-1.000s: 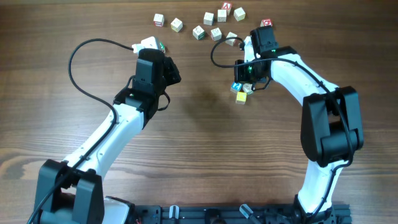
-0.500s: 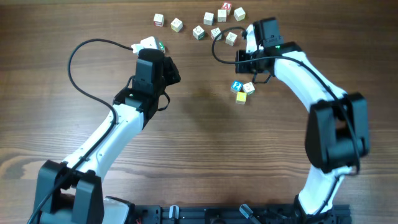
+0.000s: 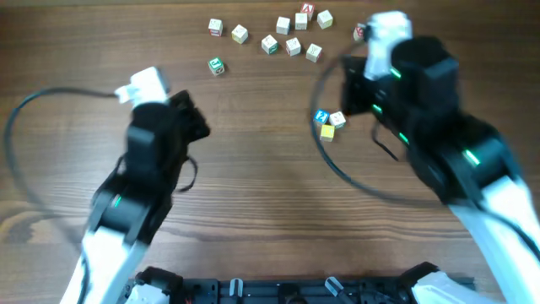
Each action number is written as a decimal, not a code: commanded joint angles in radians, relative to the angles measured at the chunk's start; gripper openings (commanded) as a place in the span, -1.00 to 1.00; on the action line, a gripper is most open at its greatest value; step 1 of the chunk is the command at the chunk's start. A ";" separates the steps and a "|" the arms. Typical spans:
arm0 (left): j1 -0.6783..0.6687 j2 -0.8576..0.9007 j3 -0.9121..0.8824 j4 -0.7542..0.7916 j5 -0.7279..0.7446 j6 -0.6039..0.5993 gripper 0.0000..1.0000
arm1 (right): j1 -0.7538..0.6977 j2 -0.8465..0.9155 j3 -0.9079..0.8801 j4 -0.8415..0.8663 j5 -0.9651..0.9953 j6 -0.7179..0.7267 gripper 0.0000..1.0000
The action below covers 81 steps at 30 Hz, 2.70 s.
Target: Form a circle
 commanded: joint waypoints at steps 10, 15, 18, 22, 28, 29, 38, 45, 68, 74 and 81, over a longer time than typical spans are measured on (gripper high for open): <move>-0.062 -0.323 -0.001 -0.265 -0.106 0.019 1.00 | 0.006 -0.360 0.008 -0.095 0.416 0.039 -0.24; -0.062 -0.314 -0.001 -0.282 -0.106 0.019 1.00 | 0.005 -0.325 0.008 -0.096 0.431 0.038 0.99; -0.062 -0.314 -0.001 -0.282 -0.106 0.019 1.00 | 0.005 -0.288 0.008 -0.114 0.431 0.038 0.99; -0.062 -0.314 -0.001 -0.283 -0.106 0.019 1.00 | 0.005 -0.245 0.008 -0.132 0.431 0.035 0.99; -0.062 -0.314 -0.001 -0.283 -0.106 0.019 1.00 | 0.005 -0.235 0.008 -0.135 0.430 0.036 0.99; -0.062 -0.314 -0.001 -0.282 -0.106 0.019 1.00 | 0.005 -0.233 0.008 -0.135 0.430 0.036 0.99; -0.062 -0.314 -0.001 -0.283 -0.106 0.019 1.00 | 0.005 -0.210 0.008 -0.209 0.501 0.051 0.99; -0.062 -0.314 -0.001 -0.282 -0.106 0.019 1.00 | -0.164 -0.258 -0.164 -0.084 0.415 0.105 0.99; -0.062 -0.314 -0.001 -0.283 -0.106 0.019 1.00 | -0.586 -1.153 -1.358 1.035 -0.133 -0.092 0.99; -0.062 -0.314 -0.001 -0.283 -0.106 0.019 1.00 | -0.624 -1.236 -1.469 0.982 -0.133 -0.093 0.99; -0.062 -0.314 -0.001 -0.283 -0.106 0.019 1.00 | -0.627 -1.236 -1.484 0.813 -0.133 -0.096 1.00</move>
